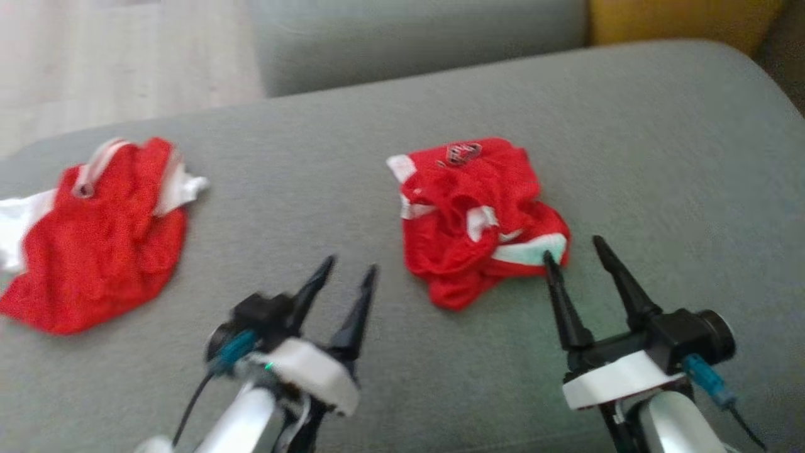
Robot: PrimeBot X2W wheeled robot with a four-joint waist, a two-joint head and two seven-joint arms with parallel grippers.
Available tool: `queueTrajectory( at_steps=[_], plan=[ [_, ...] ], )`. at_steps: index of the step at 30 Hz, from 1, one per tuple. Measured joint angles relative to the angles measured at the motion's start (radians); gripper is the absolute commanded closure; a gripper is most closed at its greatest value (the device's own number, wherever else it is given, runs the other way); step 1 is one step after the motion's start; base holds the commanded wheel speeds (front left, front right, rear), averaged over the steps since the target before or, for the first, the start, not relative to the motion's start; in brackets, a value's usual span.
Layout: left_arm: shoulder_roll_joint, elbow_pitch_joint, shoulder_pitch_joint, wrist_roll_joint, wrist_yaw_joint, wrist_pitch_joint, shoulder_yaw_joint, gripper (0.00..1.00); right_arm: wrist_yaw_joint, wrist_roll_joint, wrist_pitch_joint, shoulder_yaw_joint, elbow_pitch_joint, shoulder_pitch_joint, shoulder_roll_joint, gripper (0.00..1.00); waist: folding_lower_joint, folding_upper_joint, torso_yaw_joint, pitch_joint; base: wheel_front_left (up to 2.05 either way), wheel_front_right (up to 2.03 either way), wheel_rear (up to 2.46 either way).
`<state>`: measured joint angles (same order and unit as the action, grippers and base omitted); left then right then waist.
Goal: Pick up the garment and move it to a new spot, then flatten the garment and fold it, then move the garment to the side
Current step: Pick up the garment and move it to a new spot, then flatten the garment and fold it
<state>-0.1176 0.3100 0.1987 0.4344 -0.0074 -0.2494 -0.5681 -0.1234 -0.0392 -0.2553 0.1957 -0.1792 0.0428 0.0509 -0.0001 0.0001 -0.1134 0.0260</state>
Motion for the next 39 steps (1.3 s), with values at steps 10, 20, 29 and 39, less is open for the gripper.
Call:
queueTrajectory(
  at_steps=[10, 20, 29, 39],
  plan=[
    [0.038, -0.228, -0.266, -0.159, 0.061, 0.000, 0.342, 0.00, 0.000, -0.003, 0.000, -0.093, 0.019, -0.080, -0.003, 0.00, 0.0000, 0.0000, 0.125, -0.075, 0.00, 0.00, 0.00],
    [0.058, -0.287, -0.373, -0.327, 0.015, 0.000, 0.393, 0.00, 0.000, -0.007, 0.000, -0.140, 0.027, -0.122, -0.005, 0.00, 0.0000, 0.0000, 0.154, -0.093, 0.00, 0.00, 0.00],
    [0.060, -0.275, -0.368, -0.336, 0.014, 0.000, 0.394, 0.00, 0.000, -0.007, 0.000, -0.136, 0.026, -0.122, -0.006, 0.00, 0.0000, 0.0000, 0.142, -0.092, 0.00, 0.00, 0.00],
    [0.060, -0.265, -0.356, -0.326, 0.017, 0.000, 0.391, 0.00, 0.000, -0.014, 0.000, -0.137, 0.028, -0.121, -0.006, 0.00, 0.0000, 0.0000, 0.146, -0.086, 0.00, 0.00, 0.00]
  ],
)
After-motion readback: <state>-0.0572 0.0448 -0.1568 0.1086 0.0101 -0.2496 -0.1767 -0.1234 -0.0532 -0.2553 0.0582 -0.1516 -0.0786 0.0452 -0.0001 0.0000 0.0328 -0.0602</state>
